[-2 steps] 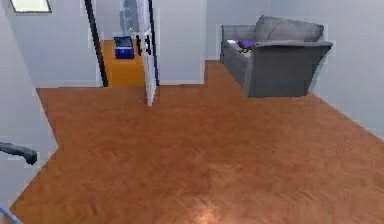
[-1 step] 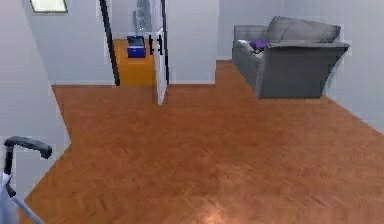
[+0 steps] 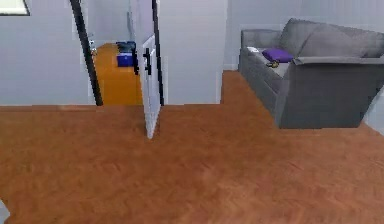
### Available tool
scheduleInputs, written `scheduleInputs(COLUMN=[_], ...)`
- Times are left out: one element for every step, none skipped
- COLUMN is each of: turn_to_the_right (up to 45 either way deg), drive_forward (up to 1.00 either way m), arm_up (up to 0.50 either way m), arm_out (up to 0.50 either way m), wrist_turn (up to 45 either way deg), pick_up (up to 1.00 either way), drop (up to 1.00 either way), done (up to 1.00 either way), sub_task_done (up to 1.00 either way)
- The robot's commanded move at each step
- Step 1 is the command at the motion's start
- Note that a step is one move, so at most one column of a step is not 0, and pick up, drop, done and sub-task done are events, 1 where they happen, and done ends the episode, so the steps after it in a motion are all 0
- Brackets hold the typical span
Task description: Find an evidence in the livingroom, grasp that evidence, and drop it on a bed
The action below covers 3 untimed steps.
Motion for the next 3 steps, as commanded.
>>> scheduleInputs(turn_to_the_right=[-30.0,0.0,0.0], drive_forward=[0.0,1.0,0.75], arm_up=[0.0,0.0,0.0], arm_out=[0.0,0.0,0.0], wrist_turn=[0.0,0.0,0.0], pick_up=[0.0,0.0,0.0], drop=[0.0,0.0,0.0], done=[0.0,0.0,0.0], sub_task_done=[0.0,0.0,0.0])
